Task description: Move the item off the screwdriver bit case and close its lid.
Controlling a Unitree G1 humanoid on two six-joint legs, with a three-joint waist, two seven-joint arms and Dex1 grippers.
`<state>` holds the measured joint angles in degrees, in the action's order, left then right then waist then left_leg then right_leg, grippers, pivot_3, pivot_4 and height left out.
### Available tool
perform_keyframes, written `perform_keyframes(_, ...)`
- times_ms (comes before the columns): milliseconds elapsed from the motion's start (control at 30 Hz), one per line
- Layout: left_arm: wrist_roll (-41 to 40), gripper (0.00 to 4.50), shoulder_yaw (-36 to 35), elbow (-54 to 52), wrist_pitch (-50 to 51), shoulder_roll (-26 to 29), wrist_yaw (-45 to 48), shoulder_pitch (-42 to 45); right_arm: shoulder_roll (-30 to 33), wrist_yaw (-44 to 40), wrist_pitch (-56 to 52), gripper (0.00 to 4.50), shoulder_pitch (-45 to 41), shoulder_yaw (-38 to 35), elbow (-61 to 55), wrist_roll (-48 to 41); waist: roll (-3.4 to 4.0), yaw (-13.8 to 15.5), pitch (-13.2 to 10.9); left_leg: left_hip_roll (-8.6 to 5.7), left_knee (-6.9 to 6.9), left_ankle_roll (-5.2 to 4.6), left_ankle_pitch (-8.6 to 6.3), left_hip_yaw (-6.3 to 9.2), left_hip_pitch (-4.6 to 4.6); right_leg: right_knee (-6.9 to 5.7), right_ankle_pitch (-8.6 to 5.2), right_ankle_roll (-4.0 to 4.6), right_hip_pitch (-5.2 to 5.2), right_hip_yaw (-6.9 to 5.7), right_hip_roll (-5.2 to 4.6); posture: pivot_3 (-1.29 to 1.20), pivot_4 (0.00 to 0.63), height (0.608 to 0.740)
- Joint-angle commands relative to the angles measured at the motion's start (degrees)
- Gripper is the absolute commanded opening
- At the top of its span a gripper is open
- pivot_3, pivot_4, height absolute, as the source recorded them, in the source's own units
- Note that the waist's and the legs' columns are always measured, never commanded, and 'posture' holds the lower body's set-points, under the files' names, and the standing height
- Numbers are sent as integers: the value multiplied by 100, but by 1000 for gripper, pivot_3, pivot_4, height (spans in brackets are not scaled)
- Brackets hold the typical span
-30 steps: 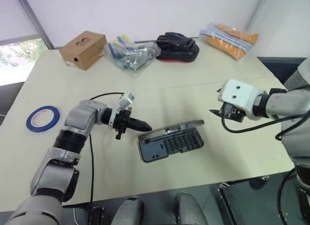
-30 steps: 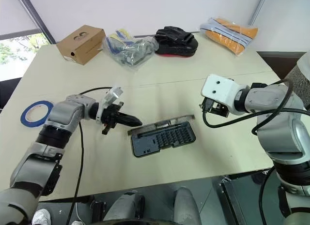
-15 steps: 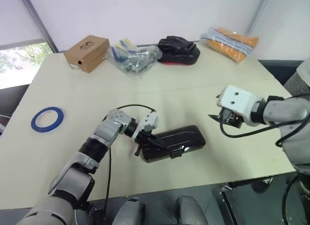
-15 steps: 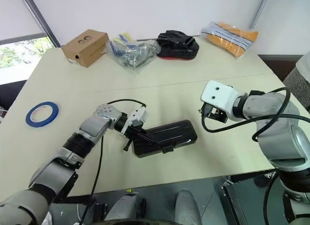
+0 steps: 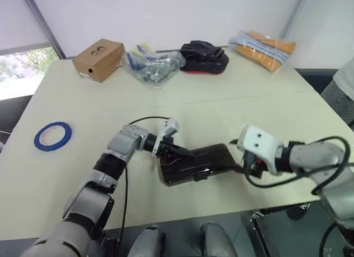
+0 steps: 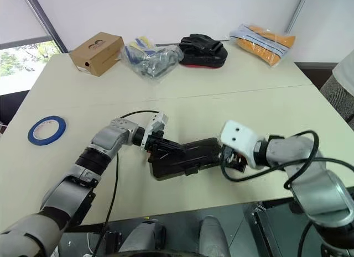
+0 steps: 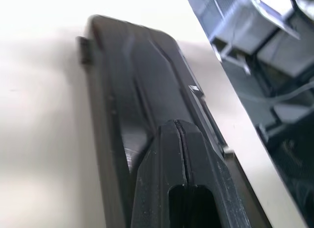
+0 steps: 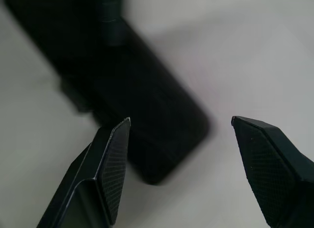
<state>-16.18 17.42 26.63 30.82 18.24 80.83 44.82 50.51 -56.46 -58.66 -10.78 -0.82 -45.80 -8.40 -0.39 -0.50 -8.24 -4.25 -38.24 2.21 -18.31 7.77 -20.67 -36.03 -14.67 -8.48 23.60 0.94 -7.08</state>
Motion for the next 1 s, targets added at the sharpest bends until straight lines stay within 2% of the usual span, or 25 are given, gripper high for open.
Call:
perform_keyframes(33, -204, 0, -299, -321, 123, 76, -72, 205, -47, 88, 83, 3412, 320, -153, -240, -341, -6, 3, -10, 0, -1, 0, 0, -1, 0, 1, 0, 0, 0, 0, 0, 0, 150, 740)
perform_keyframes(133, -82, 0, -357, -37, -99, -25, -266, 313, -289, 310, 75, 3412, 614, 27, -172, -541, -11, 4, -14, -1, 0, -8, -4, -3, 9, 5, 0, 0, -9, 4, -1, 0, 150, 740)
perform_keyframes(233, 45, 0, -377, 315, -332, -122, -433, 411, -611, 518, 45, 2676, 713, 67, -84, -771, -14, 4, -18, -2, 1, -5, -3, -3, 8, 5, 0, 0, -7, 3, -1, 0, 150, 740)
perform_keyframes(400, 349, 0, -349, 1006, -930, -366, -792, 580, -921, 889, -26, 26, 726, 216, 0, -1004, -19, 5, -23, -3, 2, 0, 0, -3, 7, 6, 0, 0, -6, 4, -1, 0, 150, 740)
perform_keyframes(733, 812, 0, -337, 2166, -1783, -751, -1078, 788, -1032, 1397, -18, 26, 837, 605, 63, -1225, -21, 9, -26, -5, 3, -2, -1, -3, 6, 8, 0, 0, -5, 3, -2, 0, 150, 740)
perform_keyframes(1000, 940, 0, -340, 2359, -1959, -992, -1100, 838, -1127, 1750, 109, 26, 857, 912, 266, -1226, -29, 1, -30, -5, 3, -6, -3, -4, 7, 7, 0, 0, -5, 3, -2, 0, 150, 740)
